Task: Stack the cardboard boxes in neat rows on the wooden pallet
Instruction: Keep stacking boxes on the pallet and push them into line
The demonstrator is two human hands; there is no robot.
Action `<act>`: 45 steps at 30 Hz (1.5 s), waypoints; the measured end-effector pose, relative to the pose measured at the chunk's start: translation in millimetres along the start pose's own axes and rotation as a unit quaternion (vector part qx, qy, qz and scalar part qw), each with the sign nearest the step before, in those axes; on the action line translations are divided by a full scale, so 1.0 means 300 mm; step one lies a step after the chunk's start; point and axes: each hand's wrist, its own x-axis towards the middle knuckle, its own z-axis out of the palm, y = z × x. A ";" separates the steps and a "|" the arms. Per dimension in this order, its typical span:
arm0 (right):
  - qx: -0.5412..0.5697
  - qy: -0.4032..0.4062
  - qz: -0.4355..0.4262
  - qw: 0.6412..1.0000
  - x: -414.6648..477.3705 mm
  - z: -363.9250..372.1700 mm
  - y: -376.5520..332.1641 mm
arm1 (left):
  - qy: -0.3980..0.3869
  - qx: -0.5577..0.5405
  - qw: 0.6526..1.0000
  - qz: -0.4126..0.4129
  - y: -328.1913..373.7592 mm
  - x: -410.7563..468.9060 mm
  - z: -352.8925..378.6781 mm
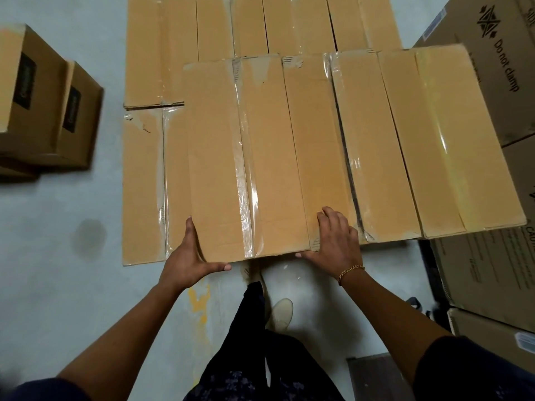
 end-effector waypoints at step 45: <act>0.057 -0.040 -0.116 0.991 -0.106 -0.326 -0.201 | 0.189 0.121 0.974 0.000 -0.067 -0.363 -0.234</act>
